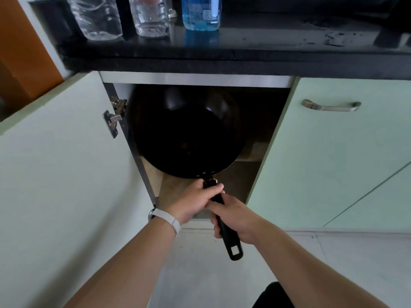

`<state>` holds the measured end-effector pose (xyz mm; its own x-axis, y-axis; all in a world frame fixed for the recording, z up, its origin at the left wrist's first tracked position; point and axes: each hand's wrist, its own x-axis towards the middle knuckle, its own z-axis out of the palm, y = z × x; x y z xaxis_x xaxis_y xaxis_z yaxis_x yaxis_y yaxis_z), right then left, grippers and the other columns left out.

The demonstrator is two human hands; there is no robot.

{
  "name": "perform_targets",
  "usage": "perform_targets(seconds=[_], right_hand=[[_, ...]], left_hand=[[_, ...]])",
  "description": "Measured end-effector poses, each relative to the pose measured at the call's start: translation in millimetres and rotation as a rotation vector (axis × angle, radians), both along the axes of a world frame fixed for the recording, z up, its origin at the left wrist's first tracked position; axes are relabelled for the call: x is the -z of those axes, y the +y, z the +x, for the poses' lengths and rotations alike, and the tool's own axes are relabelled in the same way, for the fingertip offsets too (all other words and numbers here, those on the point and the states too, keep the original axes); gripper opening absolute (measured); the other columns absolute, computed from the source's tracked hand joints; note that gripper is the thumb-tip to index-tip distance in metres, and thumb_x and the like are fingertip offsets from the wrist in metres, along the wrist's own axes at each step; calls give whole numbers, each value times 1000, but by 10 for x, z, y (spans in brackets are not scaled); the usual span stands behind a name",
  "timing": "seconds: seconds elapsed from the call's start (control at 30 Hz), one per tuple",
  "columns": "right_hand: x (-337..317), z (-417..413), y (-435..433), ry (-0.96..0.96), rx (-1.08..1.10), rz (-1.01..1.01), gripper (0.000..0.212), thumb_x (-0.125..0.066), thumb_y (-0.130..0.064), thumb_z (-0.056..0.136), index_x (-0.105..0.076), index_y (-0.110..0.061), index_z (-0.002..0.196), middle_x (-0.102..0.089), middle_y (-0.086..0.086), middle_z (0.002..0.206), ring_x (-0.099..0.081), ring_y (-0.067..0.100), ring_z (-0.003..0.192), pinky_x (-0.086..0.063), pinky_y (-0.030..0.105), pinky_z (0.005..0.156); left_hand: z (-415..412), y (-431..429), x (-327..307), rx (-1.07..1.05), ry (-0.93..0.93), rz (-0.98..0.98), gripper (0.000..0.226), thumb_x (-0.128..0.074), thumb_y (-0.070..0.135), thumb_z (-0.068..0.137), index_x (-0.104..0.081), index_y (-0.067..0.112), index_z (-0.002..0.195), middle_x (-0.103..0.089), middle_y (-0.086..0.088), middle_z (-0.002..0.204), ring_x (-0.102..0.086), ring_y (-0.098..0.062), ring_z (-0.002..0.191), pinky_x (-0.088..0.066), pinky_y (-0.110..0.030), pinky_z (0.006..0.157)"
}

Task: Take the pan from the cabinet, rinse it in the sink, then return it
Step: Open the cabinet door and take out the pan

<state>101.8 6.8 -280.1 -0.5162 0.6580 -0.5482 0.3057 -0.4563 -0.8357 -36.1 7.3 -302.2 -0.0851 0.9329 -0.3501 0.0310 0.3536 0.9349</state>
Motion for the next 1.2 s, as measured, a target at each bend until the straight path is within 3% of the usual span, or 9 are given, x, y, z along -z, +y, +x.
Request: perform_targets(seconds=[0.07, 0.13, 0.23, 0.33, 0.43, 0.57, 0.8, 1.03, 1.2], right_hand=[[27, 79, -11, 24, -31, -74, 20, -56, -34, 101, -52, -21, 115, -63, 10, 73, -66, 25, 62, -59, 38, 64], [72, 111, -60, 17, -24, -88, 23, -58, -36, 100, -52, -21, 117, -61, 8, 70, -63, 22, 58, -57, 35, 57], [165, 81, -145, -68, 55, -7, 22, -59, -30, 96, -56, -12, 110, -53, 2, 58, -50, 16, 46, -48, 29, 49], [236, 60, -211, -137, 108, 41, 16, -56, -28, 93, -57, -12, 93, -52, 0, 53, -48, 16, 42, -48, 30, 49], [265, 97, -266, -145, 114, 45, 18, -56, -31, 94, -55, -14, 89, -53, 1, 54, -48, 16, 43, -49, 31, 49], [283, 184, -367, -127, 83, 23, 19, -59, -29, 94, -53, -12, 88, -51, 1, 53, -46, 17, 42, -47, 29, 48], [305, 345, -558, -152, 2, 26, 5, -53, -16, 92, -54, -12, 89, -49, 2, 53, -44, 17, 41, -46, 29, 48], [-337, 598, -895, -235, -102, -40, 13, -55, -27, 95, -56, -15, 90, -49, 2, 55, -47, 17, 44, -48, 30, 49], [-994, 908, -1228, -294, -172, -102, 17, -55, -32, 95, -59, -16, 94, -51, 0, 54, -49, 14, 43, -50, 30, 51]], left_hand=[[53, -32, 33, -20, -112, 8, 29, -66, 29, 91, -61, 15, 116, -76, -4, 107, -70, -15, 99, -53, -26, 76], [107, -73, 78, -36, -186, 7, 28, -63, 23, 94, -60, 11, 118, -75, -5, 106, -68, -13, 95, -51, -22, 69], [165, -131, 138, -59, -243, -5, 30, -63, 21, 94, -59, 5, 119, -75, -4, 103, -67, -16, 93, -49, -27, 74], [194, -190, 198, -68, -247, 5, 22, -63, 19, 94, -61, 8, 113, -75, -4, 98, -67, -19, 87, -48, -32, 68], [226, -240, 262, -78, -266, 19, 20, -65, 16, 92, -63, 10, 111, -74, -4, 94, -69, -19, 93, -54, -32, 84], [289, -343, 314, -74, -287, 25, 21, -66, 13, 92, -63, 10, 112, -71, -5, 89, -69, -16, 88, -53, -26, 74], [411, -627, 332, -76, -332, 28, 23, -65, 10, 92, -61, 7, 115, -70, -7, 86, -69, -13, 82, -53, -20, 72], [637, -1046, -281, -93, -368, -122, 8, -67, 12, 90, -64, 15, 98, -70, -6, 91, -65, -19, 88, -49, -33, 82], [933, -1450, -903, -102, -423, -245, 7, -68, 11, 89, -64, 16, 91, -69, -6, 91, -64, -19, 89, -49, -35, 84]])
